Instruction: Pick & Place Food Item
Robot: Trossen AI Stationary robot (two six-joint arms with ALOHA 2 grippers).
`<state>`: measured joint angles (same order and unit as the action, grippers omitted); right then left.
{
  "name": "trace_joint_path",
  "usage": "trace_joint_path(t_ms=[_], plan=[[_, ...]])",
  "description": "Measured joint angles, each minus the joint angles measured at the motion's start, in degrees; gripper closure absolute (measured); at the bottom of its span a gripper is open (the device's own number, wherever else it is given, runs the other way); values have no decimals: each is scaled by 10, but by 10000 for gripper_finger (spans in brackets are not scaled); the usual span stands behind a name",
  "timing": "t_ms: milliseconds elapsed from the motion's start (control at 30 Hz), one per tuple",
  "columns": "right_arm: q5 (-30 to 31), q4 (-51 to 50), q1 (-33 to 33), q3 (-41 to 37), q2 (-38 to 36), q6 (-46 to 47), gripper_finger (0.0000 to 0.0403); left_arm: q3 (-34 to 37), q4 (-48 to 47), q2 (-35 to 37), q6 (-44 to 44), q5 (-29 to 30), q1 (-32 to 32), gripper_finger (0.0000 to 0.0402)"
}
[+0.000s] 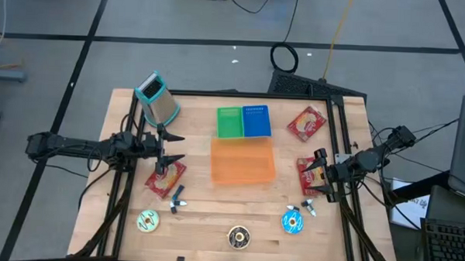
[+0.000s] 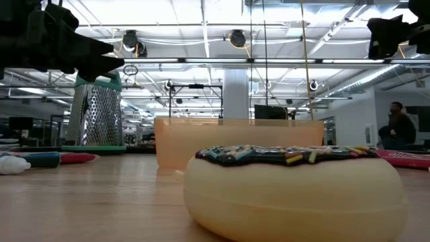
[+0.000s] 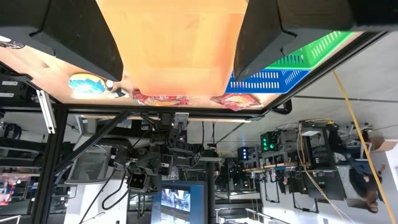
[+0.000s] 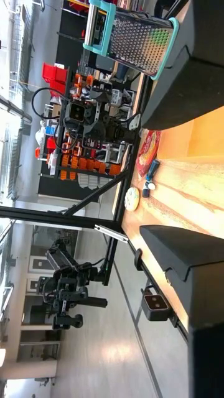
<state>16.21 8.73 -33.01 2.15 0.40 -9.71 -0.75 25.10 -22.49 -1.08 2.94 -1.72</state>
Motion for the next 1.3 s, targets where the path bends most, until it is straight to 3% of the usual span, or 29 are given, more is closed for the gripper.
trace_joint_path(t_ms=[167,333,533,633,900,1133,1300], plan=[[2,1,0,0,0,0,149,0,0,0,0,0,0,96],[48,5,1,0,0,-13,149,0,0,0,0,0,0,96],[-37,20,0,0,0,199,149,0,0,0,0,0,0,96],[-43,47,0,0,0,242,149,0,0,0,0,0,0,96],[-43,134,0,0,0,236,149,0,0,0,0,0,0,96],[-39,142,0,0,0,236,149,0,0,0,0,0,0,96],[20,137,0,0,0,198,149,0,0,0,0,0,0,96]])
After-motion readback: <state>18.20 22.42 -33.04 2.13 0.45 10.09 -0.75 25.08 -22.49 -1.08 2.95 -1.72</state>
